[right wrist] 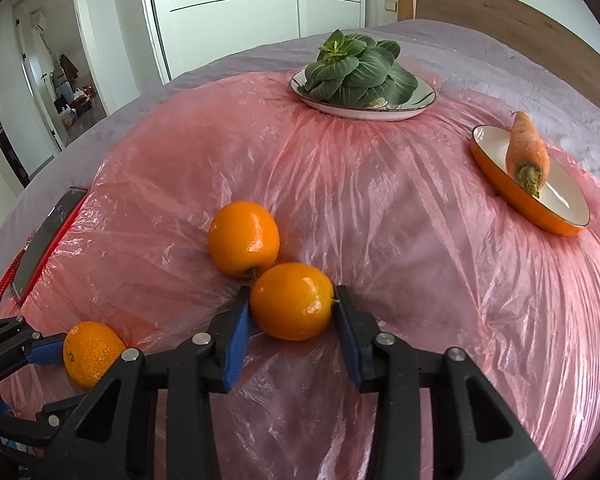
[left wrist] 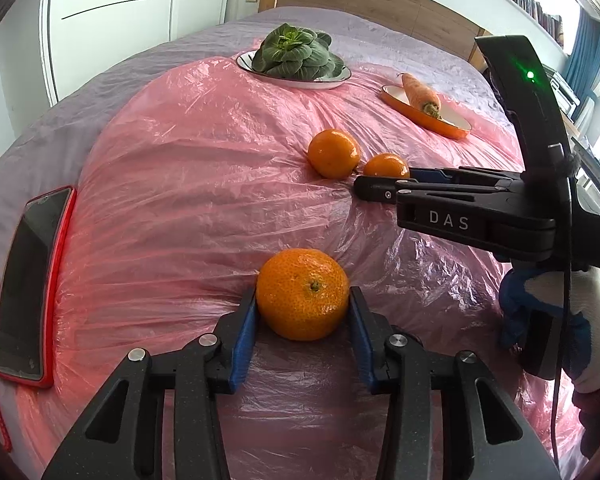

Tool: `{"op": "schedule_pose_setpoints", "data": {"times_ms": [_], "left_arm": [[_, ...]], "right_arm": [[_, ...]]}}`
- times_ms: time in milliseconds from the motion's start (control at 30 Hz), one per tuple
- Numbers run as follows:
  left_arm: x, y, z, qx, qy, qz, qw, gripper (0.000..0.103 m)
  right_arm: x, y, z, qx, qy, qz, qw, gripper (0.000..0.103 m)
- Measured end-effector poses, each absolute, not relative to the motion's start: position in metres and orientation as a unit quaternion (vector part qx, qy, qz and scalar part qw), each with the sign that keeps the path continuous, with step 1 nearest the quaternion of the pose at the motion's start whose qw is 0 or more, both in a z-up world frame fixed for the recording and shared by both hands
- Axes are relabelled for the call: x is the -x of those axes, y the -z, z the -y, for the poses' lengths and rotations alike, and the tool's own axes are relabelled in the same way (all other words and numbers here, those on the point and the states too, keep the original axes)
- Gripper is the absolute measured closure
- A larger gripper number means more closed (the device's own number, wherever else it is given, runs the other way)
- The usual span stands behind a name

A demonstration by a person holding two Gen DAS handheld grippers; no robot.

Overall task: Organize fruits
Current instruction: 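Lift and carry both held oranges over to the green tray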

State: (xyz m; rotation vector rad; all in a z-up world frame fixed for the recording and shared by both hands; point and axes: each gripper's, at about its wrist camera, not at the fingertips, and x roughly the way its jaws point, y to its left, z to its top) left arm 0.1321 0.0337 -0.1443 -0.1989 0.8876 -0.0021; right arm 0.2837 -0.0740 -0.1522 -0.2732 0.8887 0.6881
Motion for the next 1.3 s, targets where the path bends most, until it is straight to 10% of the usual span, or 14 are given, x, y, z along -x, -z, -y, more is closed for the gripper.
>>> {"op": "schedule_pose_setpoints", "data": {"times_ms": [1300], "left_arm": [[-0.116,0.117,-0.038,0.113,-0.021,-0.368,0.923,0.066]], "right_arm": [[-0.216,0.086,0.131,0.074,-0.310,-0.392,0.863,0.028]]}}
